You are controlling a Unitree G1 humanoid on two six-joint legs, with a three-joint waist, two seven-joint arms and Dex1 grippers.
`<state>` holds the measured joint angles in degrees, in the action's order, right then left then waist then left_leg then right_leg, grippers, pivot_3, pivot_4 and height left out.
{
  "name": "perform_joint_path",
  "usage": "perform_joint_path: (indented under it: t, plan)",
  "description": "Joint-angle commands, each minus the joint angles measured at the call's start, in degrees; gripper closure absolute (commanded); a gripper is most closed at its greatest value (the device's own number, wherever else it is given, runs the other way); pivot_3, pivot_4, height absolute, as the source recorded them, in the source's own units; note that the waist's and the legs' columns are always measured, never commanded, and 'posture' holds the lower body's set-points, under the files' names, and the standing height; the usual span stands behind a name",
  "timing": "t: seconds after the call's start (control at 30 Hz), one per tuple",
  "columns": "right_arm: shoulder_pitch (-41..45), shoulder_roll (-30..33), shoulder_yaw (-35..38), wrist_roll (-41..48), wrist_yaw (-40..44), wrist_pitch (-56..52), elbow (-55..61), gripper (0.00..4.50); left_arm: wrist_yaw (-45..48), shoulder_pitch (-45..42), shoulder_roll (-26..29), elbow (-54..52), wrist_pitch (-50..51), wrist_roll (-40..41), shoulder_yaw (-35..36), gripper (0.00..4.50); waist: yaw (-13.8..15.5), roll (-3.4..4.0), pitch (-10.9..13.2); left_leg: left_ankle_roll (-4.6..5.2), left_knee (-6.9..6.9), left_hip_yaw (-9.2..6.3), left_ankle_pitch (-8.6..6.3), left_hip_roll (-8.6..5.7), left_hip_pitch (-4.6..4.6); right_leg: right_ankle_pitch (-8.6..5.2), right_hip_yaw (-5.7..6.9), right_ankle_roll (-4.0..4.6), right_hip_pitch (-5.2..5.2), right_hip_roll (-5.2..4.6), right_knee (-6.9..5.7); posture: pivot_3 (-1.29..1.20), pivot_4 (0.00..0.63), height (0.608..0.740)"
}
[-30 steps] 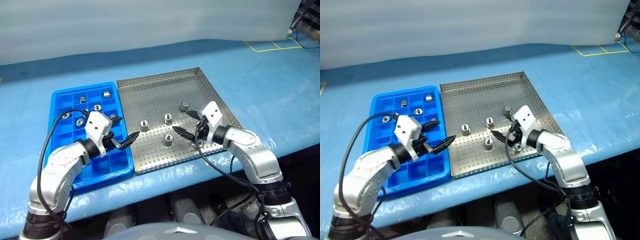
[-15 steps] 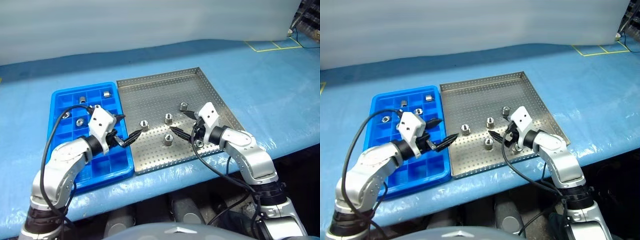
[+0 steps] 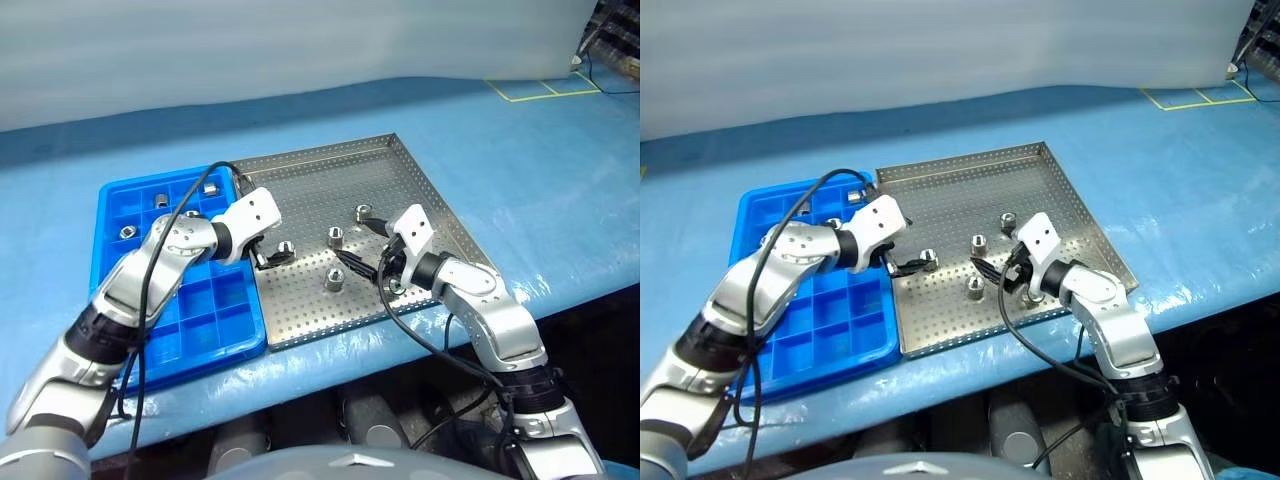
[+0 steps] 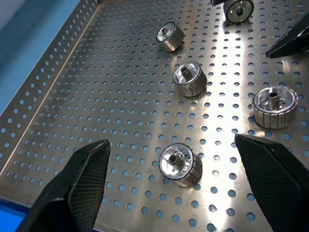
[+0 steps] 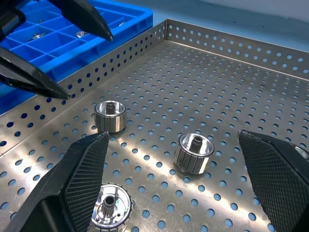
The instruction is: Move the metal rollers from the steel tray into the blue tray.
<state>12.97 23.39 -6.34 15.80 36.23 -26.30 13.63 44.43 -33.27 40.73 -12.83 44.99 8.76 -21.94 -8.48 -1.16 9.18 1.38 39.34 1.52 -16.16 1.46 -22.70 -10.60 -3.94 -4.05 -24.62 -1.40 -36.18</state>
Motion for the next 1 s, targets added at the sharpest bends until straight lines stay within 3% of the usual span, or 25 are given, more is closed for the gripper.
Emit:
perform_joint_path:
  t: [0.03,0.33,0.4,0.53,0.63,0.73,0.8,1.0]
  plan:
    - [-0.82,-0.76,0.37,-0.2,-0.83,2.06,2.13,0.0,4.26,-3.41,-0.11,5.4,-0.84,-2.38,-3.37,0.03,-0.29,0.0,0.0,0.0,-0.02,0.0,0.0,0.0,-0.01,0.0,0.0,0.0,-0.01,0.0,0.01,-0.24,0.15,0.74]
    - [-1.92,-1.33,0.26,-0.39,-1.6,3.01,2.94,0.0,6.3,-6.05,-3.04,13.27,-1.07,-7.18,-7.03,0.03,-1.99,0.01,0.0,0.0,0.0,-0.04,0.0,0.0,-0.02,0.0,0.0,-0.02,0.01,-0.01,0.01,-0.26,0.15,0.74]
    - [-1.93,-1.39,0.33,-0.4,-1.7,3.12,2.97,0.0,5.82,-5.93,-3.79,14.16,-0.6,-8.08,-6.89,0.41,-2.19,0.02,-0.01,0.0,0.02,-0.03,0.0,0.0,-0.01,0.0,-0.02,-0.02,0.01,-0.01,-0.02,-0.26,0.15,0.74]
    - [-1.81,-1.43,0.51,-0.41,-1.86,3.25,2.88,0.0,7.32,-4.98,-2.98,13.57,-1.71,-9.73,-7.71,1.64,-2.8,0.03,-0.02,0.0,0.04,-0.02,0.0,0.0,0.06,0.0,-0.05,-0.02,0.02,0.0,-0.15,-0.26,0.15,0.74]
    - [-1.5,-1.53,0.45,-0.57,-1.95,3.32,2.4,0.0,7.65,-4.66,-2.84,13.45,-1.09,-9.94,-7.11,1.64,-3.32,0.03,-0.02,0.0,0.04,-0.01,0.0,0.0,0.09,-0.01,-0.08,-0.01,0.0,0.0,-0.22,-0.26,0.15,0.74]
    - [-0.88,-1.8,0.35,-0.73,-2.18,3.25,1.83,0.0,7.92,-4.18,-2.36,13.2,-0.86,-10.1,-6.39,2.16,-3.52,0.03,-0.02,0.0,0.04,0.01,0.01,0.0,0.11,-0.02,-0.1,0.0,-0.02,0.01,-0.28,-0.24,0.15,0.74]
    - [-0.51,-2.03,0.09,-0.71,-2.04,3.13,1.51,0.0,8.03,-3.83,-2.35,12.99,-0.64,-10.05,-5.86,2.78,-3.72,0.03,-0.02,0.0,0.04,0.01,0.01,0.0,0.14,-0.03,-0.11,0.01,-0.02,0.01,-0.32,-0.24,0.15,0.74]
    - [0.42,-2.59,-2.24,0.79,1.14,1.43,0.51,0.0,7.48,-2.63,-3.43,11.0,0.12,-7.8,-1.22,2.78,-4.56,0.02,-0.02,-0.02,0.07,-0.01,0.01,0.01,0.17,-0.11,-0.12,0.08,-0.08,0.01,-0.59,-0.24,0.15,0.74]
